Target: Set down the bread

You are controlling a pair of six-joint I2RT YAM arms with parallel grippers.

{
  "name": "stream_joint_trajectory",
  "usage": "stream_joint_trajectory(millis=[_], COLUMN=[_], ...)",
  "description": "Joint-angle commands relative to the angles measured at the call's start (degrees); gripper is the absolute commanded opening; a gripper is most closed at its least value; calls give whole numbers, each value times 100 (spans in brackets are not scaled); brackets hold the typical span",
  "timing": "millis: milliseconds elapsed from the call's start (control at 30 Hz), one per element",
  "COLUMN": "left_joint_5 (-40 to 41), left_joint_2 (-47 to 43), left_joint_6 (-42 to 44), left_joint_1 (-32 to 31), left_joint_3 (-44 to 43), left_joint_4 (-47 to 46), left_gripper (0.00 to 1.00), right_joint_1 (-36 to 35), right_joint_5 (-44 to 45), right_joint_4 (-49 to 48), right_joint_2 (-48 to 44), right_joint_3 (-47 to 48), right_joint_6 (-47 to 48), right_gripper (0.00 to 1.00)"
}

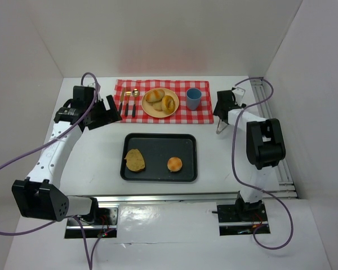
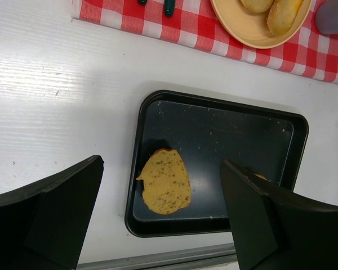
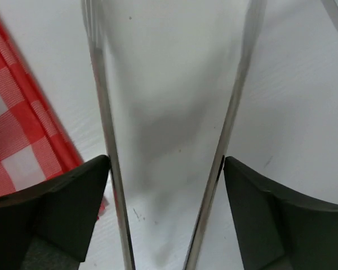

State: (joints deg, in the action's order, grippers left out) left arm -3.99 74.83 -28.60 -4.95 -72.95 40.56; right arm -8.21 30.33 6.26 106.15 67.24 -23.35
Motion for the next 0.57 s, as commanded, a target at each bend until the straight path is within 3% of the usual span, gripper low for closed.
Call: stream_joint_trajectory(millis=[0, 67, 300, 533], left_joint_5=[-32, -32, -32, -216], left_joint_2=[32, 32, 93, 146], left_joint_6=[161, 162, 162, 109], left_joint_1=[29, 29, 29, -23], left_joint_3=[-281, -281, -396, -343], left_joint_4=[102, 102, 102, 102], left_gripper=[97, 97, 97, 97], right_joint_1=[144, 144, 144, 144], right_joint_5=[0, 0, 404, 26], right_joint_4=[-460, -58, 1666, 1764], right_joint_2=[117, 187, -445, -1561], right_joint_3=[579, 868, 1564, 1], right_joint_6=[-151, -213, -591, -925], right_gripper=[91, 100, 100, 100])
